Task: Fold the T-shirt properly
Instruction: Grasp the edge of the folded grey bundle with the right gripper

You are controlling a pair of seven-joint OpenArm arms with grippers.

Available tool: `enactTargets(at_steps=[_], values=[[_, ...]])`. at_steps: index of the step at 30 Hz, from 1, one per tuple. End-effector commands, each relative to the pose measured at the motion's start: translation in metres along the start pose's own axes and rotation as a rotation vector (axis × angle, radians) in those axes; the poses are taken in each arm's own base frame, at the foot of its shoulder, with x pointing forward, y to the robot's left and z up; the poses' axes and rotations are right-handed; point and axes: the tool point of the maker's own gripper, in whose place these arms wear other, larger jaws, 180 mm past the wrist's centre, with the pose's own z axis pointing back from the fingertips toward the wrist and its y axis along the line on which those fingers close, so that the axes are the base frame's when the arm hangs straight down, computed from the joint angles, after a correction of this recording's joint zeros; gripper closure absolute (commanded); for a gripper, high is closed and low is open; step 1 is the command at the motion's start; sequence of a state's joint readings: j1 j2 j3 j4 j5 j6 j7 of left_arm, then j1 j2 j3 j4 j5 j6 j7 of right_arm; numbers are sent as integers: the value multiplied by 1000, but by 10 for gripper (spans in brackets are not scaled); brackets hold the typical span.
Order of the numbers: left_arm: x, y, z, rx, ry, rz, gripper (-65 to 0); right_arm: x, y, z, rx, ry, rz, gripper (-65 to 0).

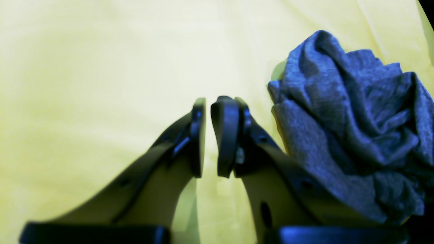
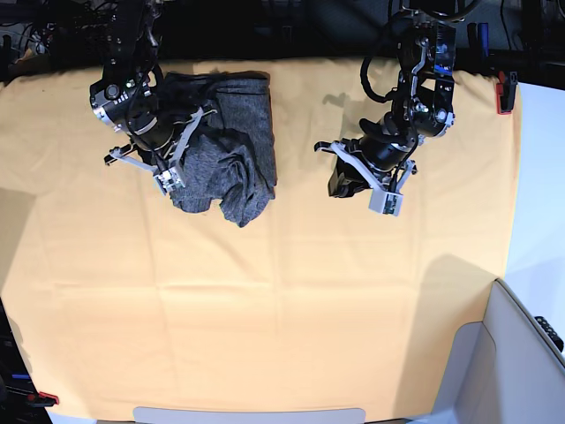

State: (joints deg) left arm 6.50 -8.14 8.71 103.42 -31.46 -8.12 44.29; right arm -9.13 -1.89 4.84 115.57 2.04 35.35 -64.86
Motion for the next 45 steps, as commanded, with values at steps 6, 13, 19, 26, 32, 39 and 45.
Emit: enactTargets(at_steps=[6,13,19,26,32,39,45], values=[[14,-2,2,-10,-49,-8,-74,29,39,1,94,-82,86,-1],[14,-2,2,-10,-49,-8,-74,52,106,4,253,-140,219,-1],[14,-2,2,-9,-48,-8,-74,61,156,13,368,-179,320,-2],[14,-2,2,-9,-48,-8,-74,69,105,6,239,-182,220,-2],[14,-1,2,-8,-47,-9,-75,52,31,2,49,-127,39,0],[14,1,2,-5,-45,-14,-75,15,29,2,46,-44,61,0],[14,1,2,-5,-45,-14,-75,-25,30,8,54,50,98,0]])
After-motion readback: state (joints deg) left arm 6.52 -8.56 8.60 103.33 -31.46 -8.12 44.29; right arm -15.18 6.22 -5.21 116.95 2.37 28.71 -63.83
